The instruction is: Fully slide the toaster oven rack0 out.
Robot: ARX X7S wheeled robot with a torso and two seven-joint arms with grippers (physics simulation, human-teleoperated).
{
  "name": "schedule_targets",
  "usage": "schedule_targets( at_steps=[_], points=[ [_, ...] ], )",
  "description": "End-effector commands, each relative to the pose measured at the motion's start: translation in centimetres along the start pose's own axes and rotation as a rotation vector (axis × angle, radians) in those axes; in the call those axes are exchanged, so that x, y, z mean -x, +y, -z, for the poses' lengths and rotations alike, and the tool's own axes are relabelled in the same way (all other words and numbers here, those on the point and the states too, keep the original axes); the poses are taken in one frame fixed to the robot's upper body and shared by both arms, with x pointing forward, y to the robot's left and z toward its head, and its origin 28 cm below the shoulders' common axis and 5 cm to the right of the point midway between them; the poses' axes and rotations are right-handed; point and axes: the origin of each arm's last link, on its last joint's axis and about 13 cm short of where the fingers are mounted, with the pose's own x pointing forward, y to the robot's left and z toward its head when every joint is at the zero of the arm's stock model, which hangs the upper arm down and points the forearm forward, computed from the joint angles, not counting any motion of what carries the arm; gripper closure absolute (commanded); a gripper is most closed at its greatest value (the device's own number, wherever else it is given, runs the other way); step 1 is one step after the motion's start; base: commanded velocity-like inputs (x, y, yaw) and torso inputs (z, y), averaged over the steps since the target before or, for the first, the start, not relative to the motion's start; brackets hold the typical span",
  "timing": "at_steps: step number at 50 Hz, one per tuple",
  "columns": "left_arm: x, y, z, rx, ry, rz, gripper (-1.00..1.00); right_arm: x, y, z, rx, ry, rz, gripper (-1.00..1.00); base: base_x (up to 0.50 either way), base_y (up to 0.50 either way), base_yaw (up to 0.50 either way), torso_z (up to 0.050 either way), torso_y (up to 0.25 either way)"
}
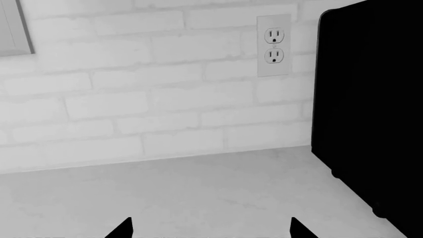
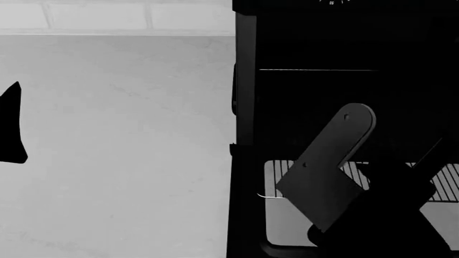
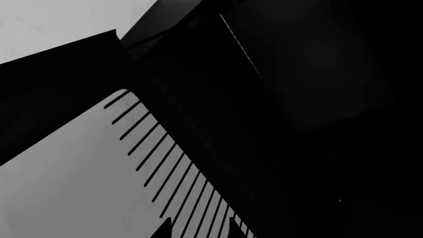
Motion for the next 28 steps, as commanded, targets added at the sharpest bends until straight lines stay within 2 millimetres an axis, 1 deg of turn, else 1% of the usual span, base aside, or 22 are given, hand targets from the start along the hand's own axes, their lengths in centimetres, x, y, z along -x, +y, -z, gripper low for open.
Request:
schedule_targets(
  at_steps=[1, 3, 4, 10, 13, 19, 20, 28],
  points=[
    [0.2, 0.0, 0.0, 0.006, -0.001, 0.004, -1.0, 3.4, 1.9, 1.1, -0.067, -0.131, 0.097, 1.0, 0.0, 0.0, 0.01, 0.0, 0.0],
    [0.2, -0.1, -0.1, 0.005, -0.004, 0.004, -1.0, 3.6, 3.0, 0.9, -0.135, -0.135, 0.092, 1.0, 0.0, 0.0, 0.01, 0.005, 0.005],
    [0.2, -0.1, -0.1, 0.004, -0.005, 0.005, -1.0, 3.8, 3.0, 0.5, -0.049, -0.129, 0.096, 1.0, 0.0, 0.0, 0.01, 0.0, 0.0],
    [0.3, -0.1, 0.0, 0.005, -0.004, 0.006, -1.0, 4.9, 4.4, 1.3, -0.062, -0.126, 0.073, 1.0, 0.0, 0.0, 0.0, 0.002, 0.004],
    [0.3, -0.1, 0.1, 0.007, -0.004, 0.004, -1.0, 5.3, 4.8, 1.5, -0.064, -0.125, 0.071, 1.0, -0.01, 0.0, 0.0, 0.0, 0.004],
    [0.4, -0.1, 0.0, 0.008, -0.007, 0.005, -1.0, 5.1, 4.8, 1.6, -0.068, -0.11, 0.061, 1.0, -0.01, 0.0, 0.0, 0.0, 0.004],
    [0.5, 0.0, 0.0, 0.008, -0.006, 0.004, -1.0, 5.2, 4.6, 1.5, -0.064, -0.114, 0.079, -1.0, -0.01, 0.0, 0.0, 0.0, 0.01],
    [0.5, 0.1, 0.1, 0.012, -0.004, 0.001, -1.0, 5.8, 4.6, 1.7, -0.037, -0.105, 0.103, -1.0, 0.0, 0.0, 0.0, 0.0, 0.0]
  ],
)
